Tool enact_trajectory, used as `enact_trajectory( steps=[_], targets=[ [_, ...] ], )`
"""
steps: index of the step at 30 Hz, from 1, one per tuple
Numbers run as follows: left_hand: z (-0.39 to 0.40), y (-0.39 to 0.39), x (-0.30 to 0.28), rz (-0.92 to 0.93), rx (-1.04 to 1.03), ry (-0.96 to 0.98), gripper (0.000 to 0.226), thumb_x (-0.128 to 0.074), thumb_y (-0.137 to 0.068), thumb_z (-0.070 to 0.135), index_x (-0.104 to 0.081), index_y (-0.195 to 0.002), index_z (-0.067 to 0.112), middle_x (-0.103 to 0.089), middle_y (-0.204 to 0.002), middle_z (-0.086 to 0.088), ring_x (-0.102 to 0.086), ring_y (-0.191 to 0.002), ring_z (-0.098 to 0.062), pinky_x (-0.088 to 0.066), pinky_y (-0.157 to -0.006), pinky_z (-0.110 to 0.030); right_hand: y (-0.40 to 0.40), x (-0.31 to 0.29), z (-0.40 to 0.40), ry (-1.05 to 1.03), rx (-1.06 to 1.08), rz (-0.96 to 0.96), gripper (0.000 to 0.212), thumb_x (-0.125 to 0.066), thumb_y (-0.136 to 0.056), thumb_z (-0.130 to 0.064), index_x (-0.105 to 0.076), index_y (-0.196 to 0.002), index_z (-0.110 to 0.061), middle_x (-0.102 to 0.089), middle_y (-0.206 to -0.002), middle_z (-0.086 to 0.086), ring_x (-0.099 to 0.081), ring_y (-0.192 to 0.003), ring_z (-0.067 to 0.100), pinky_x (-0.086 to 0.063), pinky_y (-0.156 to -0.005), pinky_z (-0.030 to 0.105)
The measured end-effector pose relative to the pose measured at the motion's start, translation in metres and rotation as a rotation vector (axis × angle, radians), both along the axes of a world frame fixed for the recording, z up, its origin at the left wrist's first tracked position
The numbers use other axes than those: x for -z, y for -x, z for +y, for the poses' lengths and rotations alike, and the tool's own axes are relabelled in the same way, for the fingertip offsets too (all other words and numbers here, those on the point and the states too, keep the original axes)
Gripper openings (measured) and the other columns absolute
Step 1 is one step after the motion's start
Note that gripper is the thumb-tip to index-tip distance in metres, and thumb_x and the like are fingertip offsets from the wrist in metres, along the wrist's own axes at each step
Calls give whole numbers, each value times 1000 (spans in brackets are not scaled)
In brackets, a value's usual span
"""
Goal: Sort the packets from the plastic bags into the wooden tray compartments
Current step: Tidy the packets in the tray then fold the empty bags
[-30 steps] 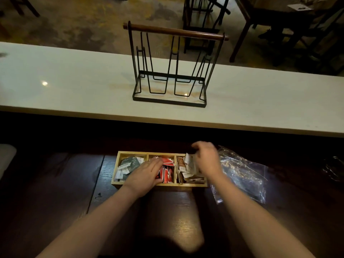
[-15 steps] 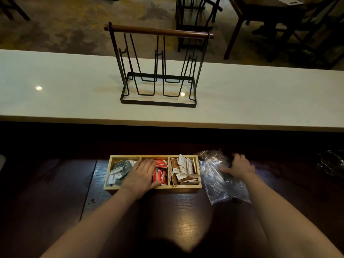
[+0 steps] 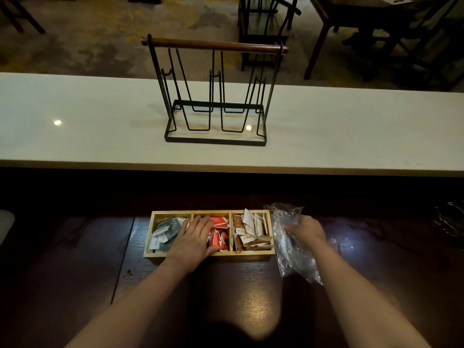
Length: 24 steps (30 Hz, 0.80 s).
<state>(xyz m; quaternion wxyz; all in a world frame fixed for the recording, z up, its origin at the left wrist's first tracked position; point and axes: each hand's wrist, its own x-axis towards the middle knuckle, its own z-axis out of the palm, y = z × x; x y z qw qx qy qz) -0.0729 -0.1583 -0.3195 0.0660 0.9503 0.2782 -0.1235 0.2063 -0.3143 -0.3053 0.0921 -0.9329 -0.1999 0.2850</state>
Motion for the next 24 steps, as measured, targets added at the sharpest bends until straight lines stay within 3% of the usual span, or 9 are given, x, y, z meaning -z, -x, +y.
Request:
enact_trajectory(
  steps=[5,7,10,12,15,16,18,21,24],
  targets=[
    [-3,0,-8,-70,-82,133,84,-32,-85,66,-8,-151,18,-14,-160,-4,-3,-148,-20,4,-118,-40,-1,-44,-9,-193,-73,-38,28,-69,-81,-39,-59,-84,-13,-64,-79,4,-62,-81,25,-42,-64,32],
    [-7,1,-13,-107,-107,147,90,-24,-81,72,-6,-151,19,-13,-160,-5,-3,-147,-21,6,-116,-37,4,-65,-17,-355,-71,-20,30,-74,-78,-36,-63,-84,-9,-67,-79,5,-63,-79,24,-48,-69,36],
    [-19,-3,-35,-285,-161,197,94,-2,-76,77,-7,-150,20,-10,-160,-2,-4,-147,-17,0,-117,-34,20,-91,-21,-623,-37,188,20,-78,-75,-29,-65,-75,-13,-68,-72,0,-61,-66,13,-47,-66,32],
    [-34,-11,-61,-472,-249,393,86,-3,-81,76,-15,-149,25,-17,-158,3,-11,-145,-12,-12,-117,-33,37,-103,-17,-764,-10,336,18,-77,-76,-24,-63,-75,-13,-64,-70,0,-57,-65,10,-45,-63,27],
    [-56,-24,-112,-665,-369,920,50,-21,-89,62,-31,-134,42,-42,-139,14,-38,-133,-9,-33,-104,-23,62,-112,-5,-873,43,461,14,-73,-79,-21,-62,-84,-13,-66,-79,1,-61,-69,6,-48,-68,22],
    [-62,-27,-125,-721,-408,1058,39,-25,-91,58,-36,-126,46,-48,-130,19,-48,-124,-5,-40,-97,-18,70,-113,-1,-880,71,485,19,-73,-78,-25,-62,-90,-15,-69,-87,1,-64,-75,4,-50,-73,22],
    [-70,-26,-140,-812,-453,1223,39,-27,-88,52,-41,-123,42,-55,-117,22,-61,-104,5,-50,-81,-14,84,-110,6,-871,127,458,45,-75,-74,-39,-58,-110,-19,-68,-107,1,-67,-92,9,-54,-84,29],
    [-73,-21,-143,-930,-510,1269,39,-41,-92,39,-35,-130,35,-61,-116,6,-69,-95,-7,-58,-75,-29,101,-111,12,-979,261,439,71,-76,-76,-30,-34,-134,-31,-63,-115,-4,-66,-97,9,-56,-75,27],
    [-67,-16,-134,-1023,-588,1065,14,-53,-93,33,-44,-104,32,-64,-103,-8,-66,-86,-24,-54,-78,-49,113,-113,13,-1065,208,419,79,-73,-80,-25,-23,-135,-51,-59,-118,0,-63,-104,14,-56,-81,34]
  ],
)
